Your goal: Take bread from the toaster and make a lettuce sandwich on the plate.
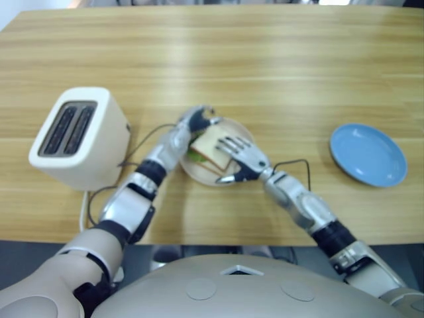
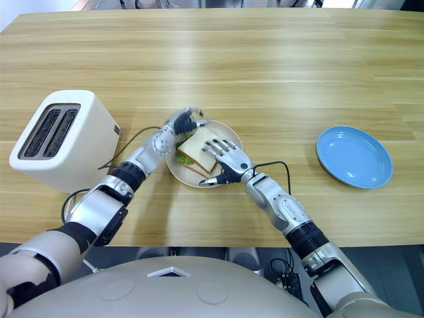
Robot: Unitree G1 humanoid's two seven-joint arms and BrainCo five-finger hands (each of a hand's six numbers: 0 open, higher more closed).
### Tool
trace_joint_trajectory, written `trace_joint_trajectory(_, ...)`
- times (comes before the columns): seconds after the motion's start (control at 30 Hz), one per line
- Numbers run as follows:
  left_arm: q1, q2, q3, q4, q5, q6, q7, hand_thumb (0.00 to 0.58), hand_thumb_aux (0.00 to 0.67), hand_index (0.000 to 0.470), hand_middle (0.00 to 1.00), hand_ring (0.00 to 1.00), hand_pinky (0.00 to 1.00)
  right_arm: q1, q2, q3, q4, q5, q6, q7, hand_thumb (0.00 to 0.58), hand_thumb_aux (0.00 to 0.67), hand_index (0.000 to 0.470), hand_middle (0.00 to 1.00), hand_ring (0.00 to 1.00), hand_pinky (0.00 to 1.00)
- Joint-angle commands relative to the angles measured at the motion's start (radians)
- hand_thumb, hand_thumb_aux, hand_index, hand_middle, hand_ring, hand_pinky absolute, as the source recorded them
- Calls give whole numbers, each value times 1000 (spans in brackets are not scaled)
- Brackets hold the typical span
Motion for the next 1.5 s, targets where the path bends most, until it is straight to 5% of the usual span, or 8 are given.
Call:
trace_joint_trajectory(0.03, 42, 104, 77, -343, 46, 65, 4, 0, 0, 0, 0, 0, 0, 63, -7, 128, 166, -59, -3, 67, 0, 0, 0, 0, 0, 0)
trace_joint_trajectory(1.0, 558, 413, 393, -808, -523, -34, -615, 0, 0, 0, 0, 0, 0, 322, -307, -441, -397, 748, -108, 375, 0, 0, 0, 0, 0, 0)
trace_joint_trajectory(1.07, 623, 491, 354, -839, -508, -58, -715, 148, 92, 63, 0, 0, 0, 377, -360, -428, -403, 775, -77, 477, 190, 121, 83, 0, 0, 0)
trace_joint_trajectory(1.1, 650, 521, 344, -853, -506, -55, -748, 474, 384, 263, 388, 388, 388, 404, -379, -424, -411, 792, -60, 523, 508, 434, 298, 0, 0, 0)
trace_joint_trajectory(1.13, 671, 544, 341, -865, -511, -48, -773, 580, 670, 460, 898, 898, 898, 425, -393, -422, -423, 807, -48, 558, 580, 670, 460, 443, 443, 443)
trace_joint_trajectory(1.17, 687, 561, 341, -878, -523, -39, -796, 580, 670, 460, 898, 898, 898, 445, -400, -425, -436, 833, -32, 591, 580, 670, 460, 443, 443, 443)
trace_joint_trajectory(1.2, 707, 580, 338, -893, -537, -28, -826, 580, 670, 460, 1000, 1000, 1000, 472, -413, -428, -453, 856, -18, 630, 580, 670, 460, 1000, 1000, 1000)
trace_joint_trajectory(1.5, 783, 627, 175, -987, -449, 74, -959, 580, 670, 460, 1000, 1000, 1000, 499, -414, -402, -599, 915, 79, 786, 580, 670, 460, 1000, 1000, 1000)
